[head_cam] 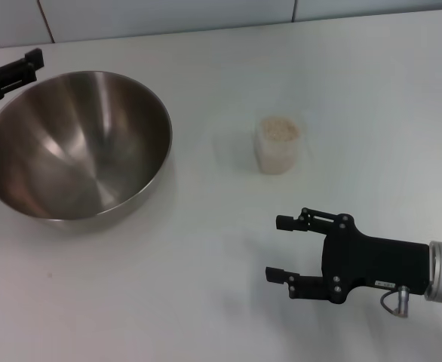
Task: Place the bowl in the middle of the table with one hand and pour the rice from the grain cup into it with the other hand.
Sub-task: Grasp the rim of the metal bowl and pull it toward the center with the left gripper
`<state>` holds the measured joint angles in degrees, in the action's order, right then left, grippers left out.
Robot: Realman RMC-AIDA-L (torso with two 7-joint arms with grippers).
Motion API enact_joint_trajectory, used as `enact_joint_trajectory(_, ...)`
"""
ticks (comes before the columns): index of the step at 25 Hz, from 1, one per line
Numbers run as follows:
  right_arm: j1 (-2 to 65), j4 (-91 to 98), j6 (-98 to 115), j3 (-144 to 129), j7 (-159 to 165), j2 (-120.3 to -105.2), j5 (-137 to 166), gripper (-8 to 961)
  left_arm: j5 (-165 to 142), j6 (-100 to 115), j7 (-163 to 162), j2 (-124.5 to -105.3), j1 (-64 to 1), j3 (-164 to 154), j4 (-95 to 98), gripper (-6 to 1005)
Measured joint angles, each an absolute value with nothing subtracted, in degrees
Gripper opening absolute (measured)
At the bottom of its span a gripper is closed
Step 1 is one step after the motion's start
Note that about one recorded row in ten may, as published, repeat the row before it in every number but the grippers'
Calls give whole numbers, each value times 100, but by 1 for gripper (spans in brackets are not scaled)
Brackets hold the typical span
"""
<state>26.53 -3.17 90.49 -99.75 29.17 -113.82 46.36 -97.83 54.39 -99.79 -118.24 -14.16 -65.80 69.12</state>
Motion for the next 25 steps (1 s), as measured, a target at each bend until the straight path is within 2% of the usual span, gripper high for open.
enact_joint_trajectory(5,2656,-316,9066,-9976,2920,-11382,4631,769,-11712,5319,-11195,-11816,-2223,-6248,6433,812)
enact_joint_trajectory(9,2666,-310,9072,-9975,2921,-11382,4629,768,-12414,5322,-11428,-11815,-2603,-6009,5971,813)
enact_joint_trajectory(25,2699,-297,9034,-10003,2935,-11389,4656,768,-13237,5622,-11670,-11836,-2681,-6012,5913,778)
